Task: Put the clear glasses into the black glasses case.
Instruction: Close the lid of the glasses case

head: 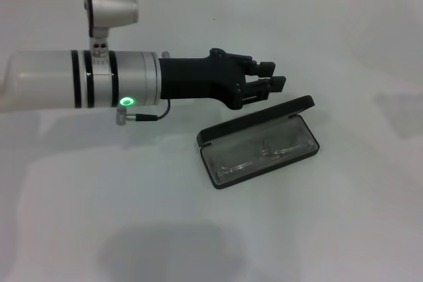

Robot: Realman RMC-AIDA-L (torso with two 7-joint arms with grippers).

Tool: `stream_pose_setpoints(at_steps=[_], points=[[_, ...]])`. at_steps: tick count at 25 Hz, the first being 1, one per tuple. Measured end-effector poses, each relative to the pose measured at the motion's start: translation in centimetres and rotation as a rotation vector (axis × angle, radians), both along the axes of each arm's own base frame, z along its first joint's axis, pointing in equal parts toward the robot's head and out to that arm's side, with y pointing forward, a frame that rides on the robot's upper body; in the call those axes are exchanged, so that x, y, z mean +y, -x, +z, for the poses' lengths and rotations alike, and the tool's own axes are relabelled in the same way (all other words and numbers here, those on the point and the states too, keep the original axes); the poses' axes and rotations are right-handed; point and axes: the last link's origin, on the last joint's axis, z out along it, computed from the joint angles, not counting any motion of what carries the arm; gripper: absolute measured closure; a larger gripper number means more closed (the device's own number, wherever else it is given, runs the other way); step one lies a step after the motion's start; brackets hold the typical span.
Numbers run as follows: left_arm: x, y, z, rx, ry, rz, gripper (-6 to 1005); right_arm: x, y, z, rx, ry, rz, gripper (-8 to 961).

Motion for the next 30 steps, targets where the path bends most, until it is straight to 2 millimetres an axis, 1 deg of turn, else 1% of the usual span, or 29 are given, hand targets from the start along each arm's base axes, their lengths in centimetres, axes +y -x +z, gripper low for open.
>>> stream_pose_setpoints(at_steps=[7, 13, 15, 30], points=[[-0.2, 0.8, -1.5, 0.015, -0.020, 0.045, 654, 0.7, -0.3, 0.2, 0.076, -0.085, 0.047, 883], [-0.6, 0.9, -1.6, 0.012, -0.005, 0.045, 652, 1.3, -0.6, -0.1, 0.076, -0.105, 0.044, 883], [-0.7, 0.9, -1.7, 0.010, -0.003, 0.046, 757, 1.4, -0.8, -0.3, 0.079, -0.104, 0.043, 884], [-1.0, 1.4, -2.4, 0.033, 0.010, 0.060, 754, 2.0, -1.4, -1.4, 0.094, -0.094, 0.032, 885]])
